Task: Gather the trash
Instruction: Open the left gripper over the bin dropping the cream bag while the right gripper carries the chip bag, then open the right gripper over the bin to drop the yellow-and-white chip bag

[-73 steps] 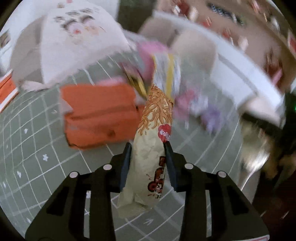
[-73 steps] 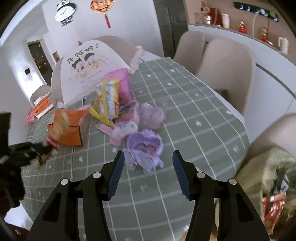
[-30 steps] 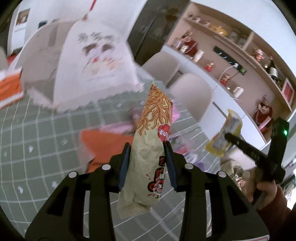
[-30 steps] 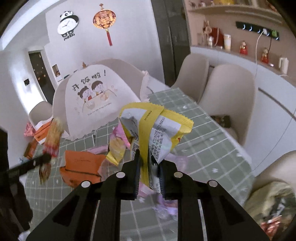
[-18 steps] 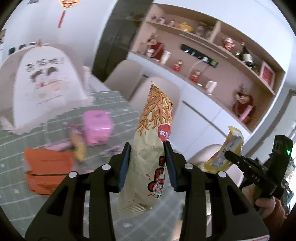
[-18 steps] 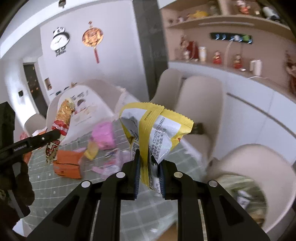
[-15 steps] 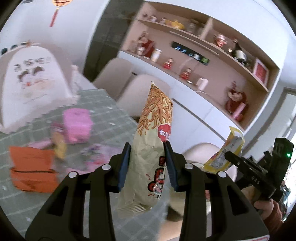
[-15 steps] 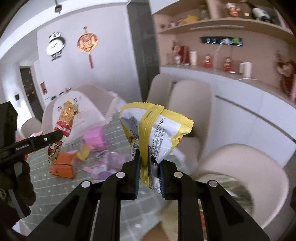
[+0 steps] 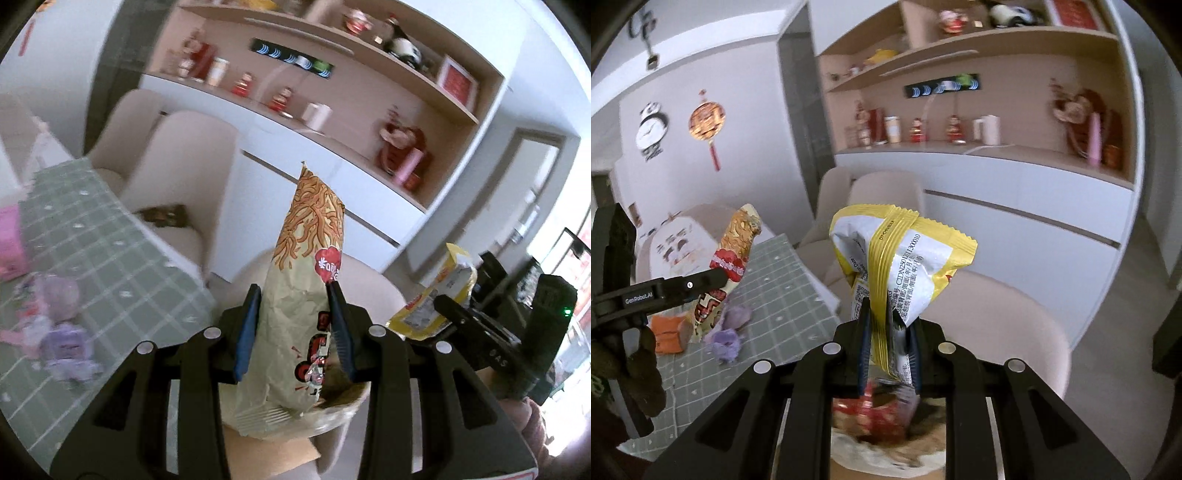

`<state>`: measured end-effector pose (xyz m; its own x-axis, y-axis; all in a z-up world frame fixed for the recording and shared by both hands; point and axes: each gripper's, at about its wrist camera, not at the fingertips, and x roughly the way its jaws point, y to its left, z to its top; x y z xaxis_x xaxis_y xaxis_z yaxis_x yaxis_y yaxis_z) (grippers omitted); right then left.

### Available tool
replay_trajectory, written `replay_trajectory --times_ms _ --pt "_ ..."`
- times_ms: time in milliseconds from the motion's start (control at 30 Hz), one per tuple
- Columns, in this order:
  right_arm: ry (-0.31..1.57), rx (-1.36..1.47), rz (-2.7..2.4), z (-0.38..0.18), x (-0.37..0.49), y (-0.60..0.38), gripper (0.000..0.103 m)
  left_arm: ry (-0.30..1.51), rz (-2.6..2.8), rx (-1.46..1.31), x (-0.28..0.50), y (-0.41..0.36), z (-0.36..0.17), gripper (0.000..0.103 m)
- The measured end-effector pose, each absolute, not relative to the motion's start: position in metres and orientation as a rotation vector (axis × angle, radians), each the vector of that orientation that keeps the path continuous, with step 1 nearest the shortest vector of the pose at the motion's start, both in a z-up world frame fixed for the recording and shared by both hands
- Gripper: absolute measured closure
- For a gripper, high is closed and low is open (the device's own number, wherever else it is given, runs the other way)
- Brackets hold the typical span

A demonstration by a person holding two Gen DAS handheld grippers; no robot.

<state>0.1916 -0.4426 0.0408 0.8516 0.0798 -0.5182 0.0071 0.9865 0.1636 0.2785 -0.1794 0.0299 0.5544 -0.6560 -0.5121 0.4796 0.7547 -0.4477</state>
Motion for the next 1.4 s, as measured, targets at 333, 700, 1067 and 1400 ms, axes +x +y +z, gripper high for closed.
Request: replay_trajectory --times_ms 333,700,1067,1400 --pt "0.581 0.220 -0.043 0.015 0.177 -0.497 0.085 0.778 -0.793 -0.287 0.295 -0.250 -0.005 0.069" --pt "0.595 0.223 -0.048 0.005 0.180 -0.522 0.085 0.849 -0.804 -0.355 0.322 -0.297 -0.056 0.068" --pt "0.640 0.270 -0.033 -0.016 0.199 -0.531 0.085 1.129 -0.685 -0.070 0.312 -0.331 -0.136 0.077" --pt "0.664 0.283 0.000 -0.029 0.216 -0.530 0.085 1.162 -0.722 -0.069 0.308 -0.338 -0.141 0.063"
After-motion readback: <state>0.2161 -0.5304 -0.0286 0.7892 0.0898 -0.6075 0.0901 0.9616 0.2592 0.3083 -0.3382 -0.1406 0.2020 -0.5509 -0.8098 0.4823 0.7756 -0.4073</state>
